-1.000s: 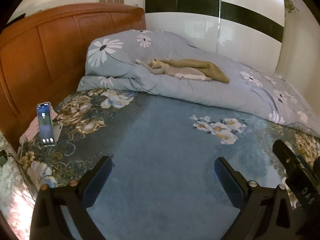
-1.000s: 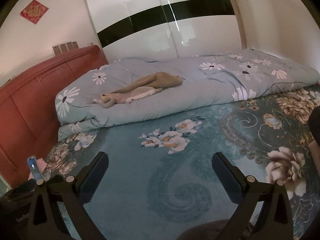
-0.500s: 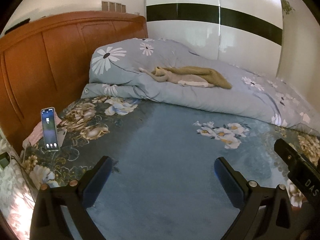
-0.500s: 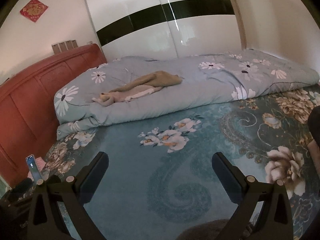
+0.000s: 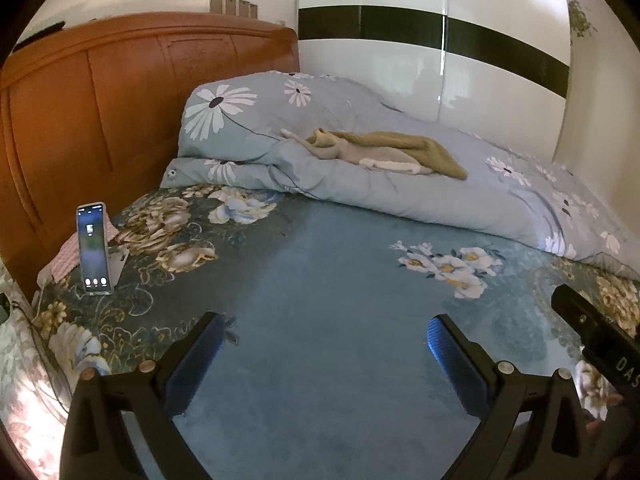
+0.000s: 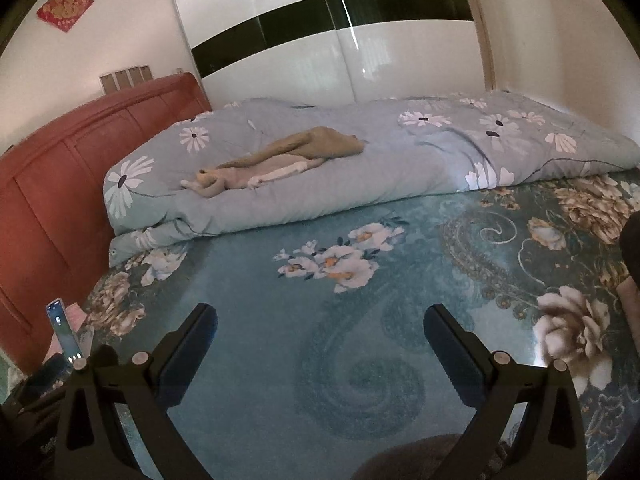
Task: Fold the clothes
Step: 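Move both tools toward the tan knit sweater on the duvet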
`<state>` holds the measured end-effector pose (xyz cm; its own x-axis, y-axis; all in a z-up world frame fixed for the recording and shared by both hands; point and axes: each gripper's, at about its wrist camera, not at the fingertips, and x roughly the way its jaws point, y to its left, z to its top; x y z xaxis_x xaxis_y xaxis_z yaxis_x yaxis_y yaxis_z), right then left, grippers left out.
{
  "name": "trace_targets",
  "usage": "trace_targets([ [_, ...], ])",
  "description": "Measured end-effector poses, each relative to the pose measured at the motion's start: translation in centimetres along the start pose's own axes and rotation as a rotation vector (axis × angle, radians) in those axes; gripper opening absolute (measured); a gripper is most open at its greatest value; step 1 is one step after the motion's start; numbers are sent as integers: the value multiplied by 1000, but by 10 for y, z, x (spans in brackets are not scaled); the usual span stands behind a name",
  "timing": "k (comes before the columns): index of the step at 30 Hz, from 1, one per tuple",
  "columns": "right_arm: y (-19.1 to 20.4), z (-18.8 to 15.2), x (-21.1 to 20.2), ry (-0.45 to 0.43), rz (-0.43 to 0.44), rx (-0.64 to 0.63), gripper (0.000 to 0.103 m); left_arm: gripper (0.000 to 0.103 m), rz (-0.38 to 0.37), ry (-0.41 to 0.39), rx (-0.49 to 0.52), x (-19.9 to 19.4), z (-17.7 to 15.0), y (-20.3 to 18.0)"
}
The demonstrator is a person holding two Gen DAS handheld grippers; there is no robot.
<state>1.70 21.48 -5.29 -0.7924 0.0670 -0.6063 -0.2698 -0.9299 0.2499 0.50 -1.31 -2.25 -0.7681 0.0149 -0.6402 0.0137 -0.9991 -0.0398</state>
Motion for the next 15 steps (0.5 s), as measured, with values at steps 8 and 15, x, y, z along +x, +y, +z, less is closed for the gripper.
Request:
trace_targets([
  [8,8,-2,10,29,-26,-37,103,103,-46,0,-15,9,2,4],
  [15,12,-3,11,37,-33,-59,103,103,-78,-19,-43,4,2,7],
])
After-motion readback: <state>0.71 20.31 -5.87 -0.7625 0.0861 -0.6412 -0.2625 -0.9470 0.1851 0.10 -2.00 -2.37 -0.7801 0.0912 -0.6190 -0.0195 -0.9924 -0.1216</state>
